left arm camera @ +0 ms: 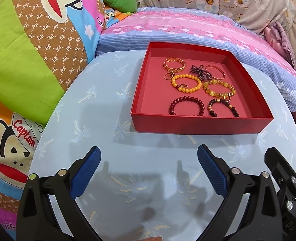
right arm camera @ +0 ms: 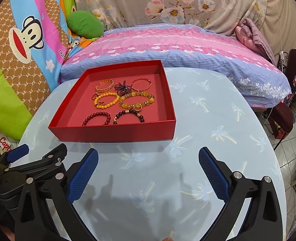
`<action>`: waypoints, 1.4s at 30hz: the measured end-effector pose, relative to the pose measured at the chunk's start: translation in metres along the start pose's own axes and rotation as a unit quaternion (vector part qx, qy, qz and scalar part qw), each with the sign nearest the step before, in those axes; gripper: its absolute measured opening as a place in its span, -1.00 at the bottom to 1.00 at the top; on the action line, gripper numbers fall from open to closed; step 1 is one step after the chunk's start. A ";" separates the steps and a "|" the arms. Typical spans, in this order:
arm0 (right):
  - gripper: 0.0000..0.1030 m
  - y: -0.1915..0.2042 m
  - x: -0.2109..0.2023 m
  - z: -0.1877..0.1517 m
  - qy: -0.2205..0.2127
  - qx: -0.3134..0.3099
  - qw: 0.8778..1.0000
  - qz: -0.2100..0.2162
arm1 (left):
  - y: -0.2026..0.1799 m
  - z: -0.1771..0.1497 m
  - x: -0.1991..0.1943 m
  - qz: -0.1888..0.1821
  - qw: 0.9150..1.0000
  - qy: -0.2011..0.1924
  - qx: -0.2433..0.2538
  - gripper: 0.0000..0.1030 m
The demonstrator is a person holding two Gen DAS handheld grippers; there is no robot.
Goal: Organize jewelry
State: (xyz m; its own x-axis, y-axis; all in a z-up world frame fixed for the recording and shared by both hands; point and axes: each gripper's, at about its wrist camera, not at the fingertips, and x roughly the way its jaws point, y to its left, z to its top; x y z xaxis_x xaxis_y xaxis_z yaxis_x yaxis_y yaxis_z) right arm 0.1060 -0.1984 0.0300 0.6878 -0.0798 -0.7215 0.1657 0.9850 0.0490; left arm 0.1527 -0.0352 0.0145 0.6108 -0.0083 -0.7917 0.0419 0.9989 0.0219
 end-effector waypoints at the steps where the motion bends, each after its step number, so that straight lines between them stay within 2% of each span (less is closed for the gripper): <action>1: 0.88 0.000 0.000 0.000 0.000 0.000 1.000 0.000 | 0.000 0.000 0.000 0.000 1.000 0.000 0.000 0.79; 42: 0.88 0.000 0.002 0.001 0.002 0.001 1.000 0.000 | 0.002 0.001 0.001 0.012 1.000 -0.005 0.001 0.79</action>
State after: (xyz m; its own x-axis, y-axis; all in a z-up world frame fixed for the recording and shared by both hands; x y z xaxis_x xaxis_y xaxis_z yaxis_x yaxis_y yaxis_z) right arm 0.1083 -0.1984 0.0288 0.6850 -0.0789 -0.7242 0.1673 0.9846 0.0510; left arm 0.1543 -0.0333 0.0148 0.6190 0.0153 -0.7852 0.0293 0.9987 0.0425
